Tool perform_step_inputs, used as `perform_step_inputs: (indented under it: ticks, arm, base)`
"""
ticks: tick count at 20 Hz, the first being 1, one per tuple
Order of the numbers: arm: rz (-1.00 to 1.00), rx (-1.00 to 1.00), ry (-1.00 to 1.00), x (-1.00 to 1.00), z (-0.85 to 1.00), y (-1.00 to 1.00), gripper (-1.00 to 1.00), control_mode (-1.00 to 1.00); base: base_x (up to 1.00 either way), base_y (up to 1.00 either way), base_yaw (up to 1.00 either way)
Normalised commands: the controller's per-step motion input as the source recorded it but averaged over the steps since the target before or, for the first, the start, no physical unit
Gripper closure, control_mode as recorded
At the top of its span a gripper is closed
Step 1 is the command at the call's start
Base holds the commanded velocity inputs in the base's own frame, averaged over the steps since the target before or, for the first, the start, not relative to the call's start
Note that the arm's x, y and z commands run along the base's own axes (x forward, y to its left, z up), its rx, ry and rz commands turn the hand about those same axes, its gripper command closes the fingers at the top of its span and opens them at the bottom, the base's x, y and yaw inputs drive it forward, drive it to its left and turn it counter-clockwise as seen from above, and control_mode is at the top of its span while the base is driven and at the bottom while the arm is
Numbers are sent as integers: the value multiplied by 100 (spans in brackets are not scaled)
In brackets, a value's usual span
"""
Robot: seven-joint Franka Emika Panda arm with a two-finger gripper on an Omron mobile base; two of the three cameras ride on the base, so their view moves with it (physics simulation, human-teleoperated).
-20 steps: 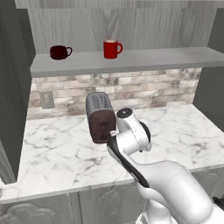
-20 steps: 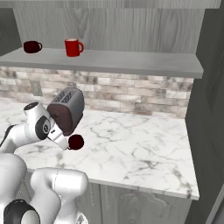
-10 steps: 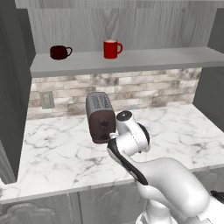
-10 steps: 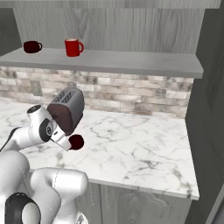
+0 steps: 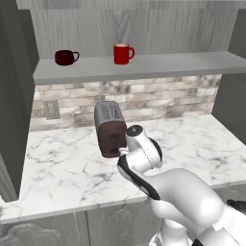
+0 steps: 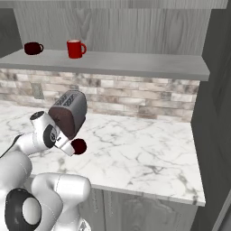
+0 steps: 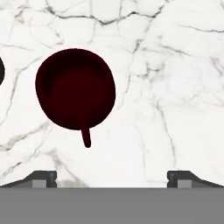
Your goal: Pick the mug on the counter and place it in the cabinet with the handle facing the right, like the mugs already inside.
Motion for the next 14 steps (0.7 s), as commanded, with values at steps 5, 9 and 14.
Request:
perform_step_inputs:
  ticks: [5,9,14]
  arm:
    - [0,-2,-2,18,-6,4,-100,-100]
    - [0,-1,-1,18,-6,0,-100,-100]
    - [0,0,0,13,-12,0,-100,-100]
  base:
    - [0,0,0]
    - [0,0,0]
    - [0,0,0]
